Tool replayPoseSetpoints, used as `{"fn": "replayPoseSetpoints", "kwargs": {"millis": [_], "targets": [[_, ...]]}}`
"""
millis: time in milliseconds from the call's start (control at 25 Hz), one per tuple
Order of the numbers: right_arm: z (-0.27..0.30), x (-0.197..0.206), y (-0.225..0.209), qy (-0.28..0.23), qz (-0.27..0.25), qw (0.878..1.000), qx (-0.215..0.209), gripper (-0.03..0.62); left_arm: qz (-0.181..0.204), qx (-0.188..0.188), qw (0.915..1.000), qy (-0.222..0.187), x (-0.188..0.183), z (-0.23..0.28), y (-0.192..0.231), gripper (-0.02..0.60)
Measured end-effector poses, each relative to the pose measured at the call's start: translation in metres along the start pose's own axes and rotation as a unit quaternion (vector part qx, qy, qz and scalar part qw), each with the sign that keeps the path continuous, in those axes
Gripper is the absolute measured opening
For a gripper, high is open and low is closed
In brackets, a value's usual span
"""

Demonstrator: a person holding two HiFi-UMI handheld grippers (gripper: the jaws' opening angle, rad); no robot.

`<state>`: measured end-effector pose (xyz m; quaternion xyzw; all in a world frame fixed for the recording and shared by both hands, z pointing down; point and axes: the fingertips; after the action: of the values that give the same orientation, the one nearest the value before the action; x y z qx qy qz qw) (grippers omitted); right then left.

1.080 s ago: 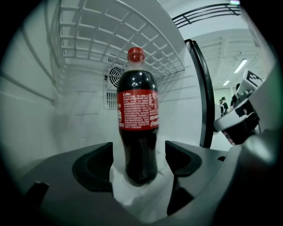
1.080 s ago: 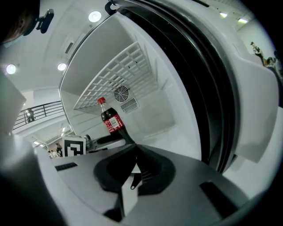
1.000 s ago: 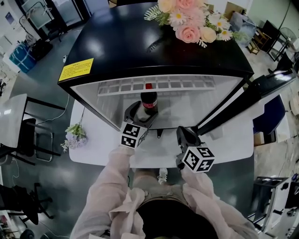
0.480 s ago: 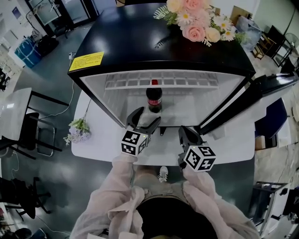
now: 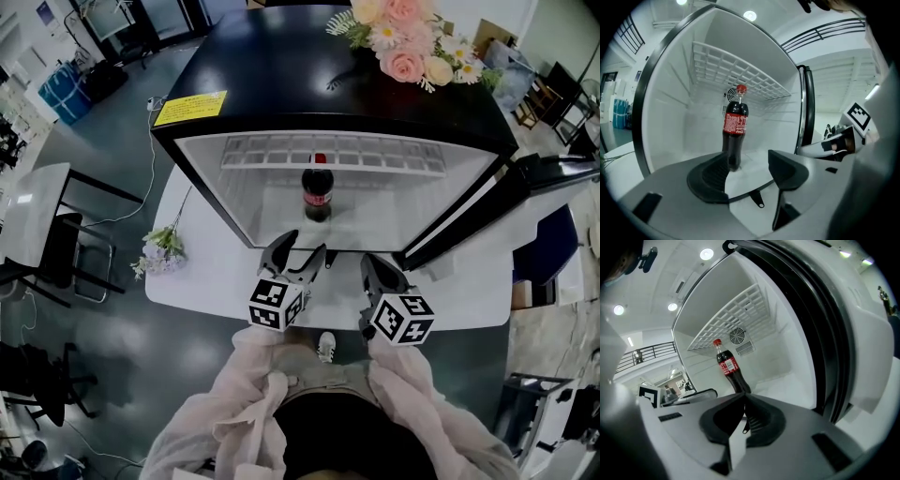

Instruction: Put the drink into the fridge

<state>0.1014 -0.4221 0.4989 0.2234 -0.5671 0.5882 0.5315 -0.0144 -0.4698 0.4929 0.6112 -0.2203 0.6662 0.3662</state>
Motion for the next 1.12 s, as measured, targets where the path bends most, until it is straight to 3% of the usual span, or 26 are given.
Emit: {"fn": "replayPoseSetpoints", "kwargs": {"millis": [240, 640, 800, 1120], "targets": [[-0.007, -0.011, 0.008, -0.004, -0.016, 1.0, -0.018, 0.011, -0.035, -0.021, 0.9991, 0.0, 0.001, -0.022, -0.002, 0.215], [-0.007, -0.034, 0.015, 0.003, -0.076, 0.996, -0.049, 0.011, -0.023, -0.045, 0.9987, -0.01, -0.016, -0.035, -0.006, 0.045], [-0.002, -0.044, 0.029, 0.002, -0.127, 0.99, -0.067, 0.011, -0.023, -0.051, 0.9984, -0.008, -0.022, -0.036, -0.007, 0.025], [-0.003, -0.077, 0.045, -0.015, -0.189, 0.977, -0.099, 0.011, 0.029, -0.031, 0.999, -0.009, -0.045, -0.04, -0.026, 0.012]]}}
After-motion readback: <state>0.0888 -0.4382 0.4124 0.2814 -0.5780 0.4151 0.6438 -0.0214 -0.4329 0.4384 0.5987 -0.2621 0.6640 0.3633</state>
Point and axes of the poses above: the fingertips, and each gripper's own axes: z forward along the fingers, y to its left, x out of its underside, and after that the axes turned 4 degrees about -y, right-handed
